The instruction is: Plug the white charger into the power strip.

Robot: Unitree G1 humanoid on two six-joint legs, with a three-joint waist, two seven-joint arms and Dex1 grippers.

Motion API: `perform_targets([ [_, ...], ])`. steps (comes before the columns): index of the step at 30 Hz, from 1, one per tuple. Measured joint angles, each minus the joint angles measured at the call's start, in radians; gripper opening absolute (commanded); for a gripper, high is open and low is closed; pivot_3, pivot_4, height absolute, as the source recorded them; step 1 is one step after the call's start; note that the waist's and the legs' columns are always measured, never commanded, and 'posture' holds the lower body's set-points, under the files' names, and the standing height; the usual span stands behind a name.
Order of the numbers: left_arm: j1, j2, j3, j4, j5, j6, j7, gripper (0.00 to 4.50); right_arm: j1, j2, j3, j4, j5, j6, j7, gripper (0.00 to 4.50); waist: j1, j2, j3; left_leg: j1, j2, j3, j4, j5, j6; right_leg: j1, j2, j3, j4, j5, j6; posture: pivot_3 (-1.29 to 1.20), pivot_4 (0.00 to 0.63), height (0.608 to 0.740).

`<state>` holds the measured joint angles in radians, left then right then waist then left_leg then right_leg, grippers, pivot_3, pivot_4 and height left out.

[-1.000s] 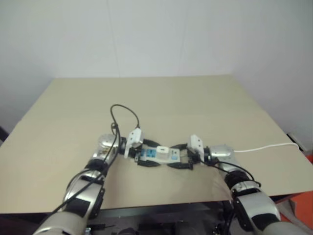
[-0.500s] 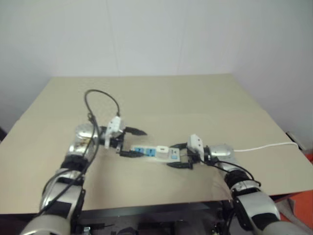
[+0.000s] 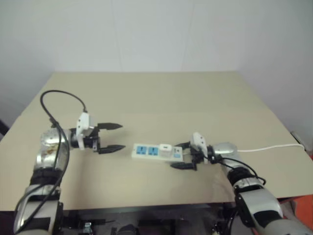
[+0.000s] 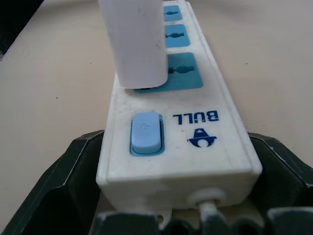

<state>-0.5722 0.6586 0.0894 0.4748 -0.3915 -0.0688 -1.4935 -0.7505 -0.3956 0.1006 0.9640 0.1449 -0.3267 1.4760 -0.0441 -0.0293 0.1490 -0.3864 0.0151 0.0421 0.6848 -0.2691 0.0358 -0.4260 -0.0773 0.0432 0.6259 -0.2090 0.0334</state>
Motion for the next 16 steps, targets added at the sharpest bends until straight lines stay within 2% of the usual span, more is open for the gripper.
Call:
perform_targets([
  [8, 0.079, 0.055, 0.034, -0.155, -0.033, 0.087, 0.049, 4.5, 0.141, -0.167, -0.054, -0.355, 0.115, 0.088, 0.051, 4.49, 0.007, 0.0, 0.006, -0.003, 0.0, -0.001, -0.001, 0.0, 0.0, -0.001, -0.001, -0.002, -0.001, 0.0, 0.0, 0.0, 0.15, 0.74],
  [16, 0.169, 0.081, 0.053, -0.215, -0.042, 0.12, 0.081, 4.5, 0.271, -0.33, -0.131, -0.582, 0.194, 0.197, 0.047, 4.49, 0.012, 0.0, 0.011, -0.002, 0.0, -0.001, -0.001, 0.0, 0.0, -0.001, 0.0, -0.002, -0.003, 0.0, 0.0, 0.0, 0.15, 0.74],
])
